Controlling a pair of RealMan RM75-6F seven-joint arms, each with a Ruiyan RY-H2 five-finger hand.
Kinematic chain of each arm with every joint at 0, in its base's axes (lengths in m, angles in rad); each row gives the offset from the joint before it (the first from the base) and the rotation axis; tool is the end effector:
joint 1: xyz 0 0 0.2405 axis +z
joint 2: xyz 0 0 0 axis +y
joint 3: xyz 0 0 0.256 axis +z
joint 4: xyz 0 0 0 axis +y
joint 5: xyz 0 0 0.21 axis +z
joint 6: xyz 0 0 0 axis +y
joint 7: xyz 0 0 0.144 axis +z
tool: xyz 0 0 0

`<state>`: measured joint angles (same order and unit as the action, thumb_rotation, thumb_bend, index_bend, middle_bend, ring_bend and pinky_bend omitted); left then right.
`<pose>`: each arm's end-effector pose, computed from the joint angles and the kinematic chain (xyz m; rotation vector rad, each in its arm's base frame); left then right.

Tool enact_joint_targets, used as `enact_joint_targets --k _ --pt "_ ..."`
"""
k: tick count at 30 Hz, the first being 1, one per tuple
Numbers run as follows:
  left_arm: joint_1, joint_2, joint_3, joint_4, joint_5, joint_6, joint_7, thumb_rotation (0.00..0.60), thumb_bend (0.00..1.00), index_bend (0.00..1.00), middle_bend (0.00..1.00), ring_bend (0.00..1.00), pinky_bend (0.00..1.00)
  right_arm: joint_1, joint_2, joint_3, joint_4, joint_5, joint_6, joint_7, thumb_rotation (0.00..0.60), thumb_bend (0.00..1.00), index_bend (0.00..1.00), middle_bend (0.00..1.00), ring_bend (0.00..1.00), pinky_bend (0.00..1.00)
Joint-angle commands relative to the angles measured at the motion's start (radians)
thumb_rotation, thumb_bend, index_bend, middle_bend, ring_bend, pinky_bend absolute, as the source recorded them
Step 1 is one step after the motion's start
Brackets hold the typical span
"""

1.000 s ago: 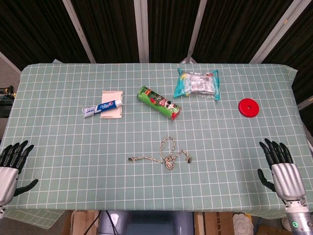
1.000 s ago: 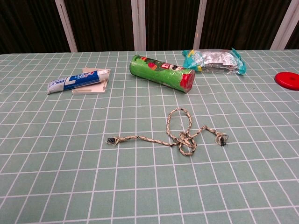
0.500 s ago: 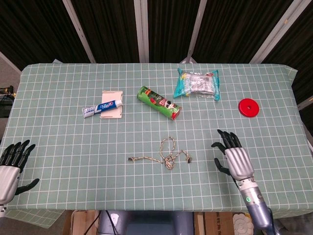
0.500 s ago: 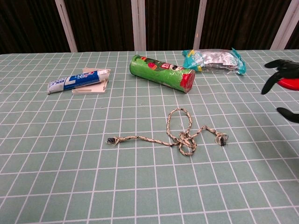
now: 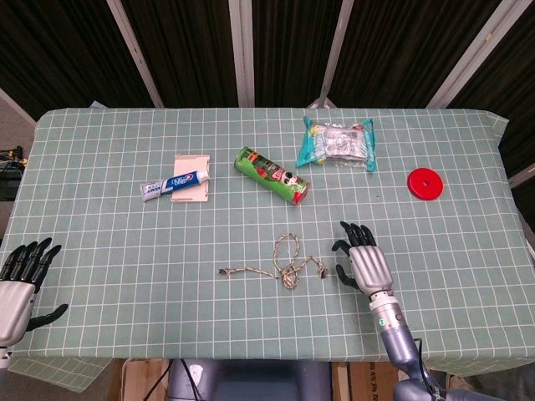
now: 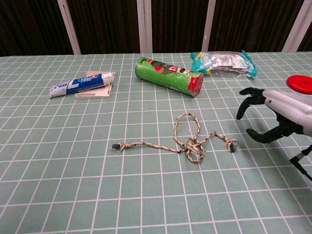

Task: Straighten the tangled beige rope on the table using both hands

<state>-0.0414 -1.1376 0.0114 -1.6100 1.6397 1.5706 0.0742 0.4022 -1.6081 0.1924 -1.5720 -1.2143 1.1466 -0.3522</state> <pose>-0.2984 0.1537 0.1487 -1.4805 -0.8125 -0.9218 -0.2015 -0.2729 -0.0114 1.5766 -1.1341 0.9679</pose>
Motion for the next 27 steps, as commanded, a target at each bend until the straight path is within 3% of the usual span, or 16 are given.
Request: enact_joint_targets --k 1,14,27 --pt "-0.001 0.0 -0.001 0.0 -0.002 -0.002 0.0 0.6 0.07 0.05 0.0 0.0 0.0 0.016 -0.037 0.0 0.028 0.017 -0.008 -0.01 0.6 0.45 0.4 0.09 0.0 0.0" --pt "-0.006 0.002 0.0 0.002 -0.005 -0.01 -0.009 0.6 0.07 0.05 0.0 0.0 0.0 0.039 -0.125 -0.007 0.115 0.047 -0.001 -0.021 0.6 0.45 0.45 0.12 0.0 0.0" --pt "-0.007 0.003 0.001 0.003 -0.004 -0.008 -0.013 0.6 0.1 0.05 0.0 0.0 0.0 0.043 -0.154 -0.007 0.129 0.064 0.011 -0.021 0.6 0.45 0.45 0.13 0.0 0.0"
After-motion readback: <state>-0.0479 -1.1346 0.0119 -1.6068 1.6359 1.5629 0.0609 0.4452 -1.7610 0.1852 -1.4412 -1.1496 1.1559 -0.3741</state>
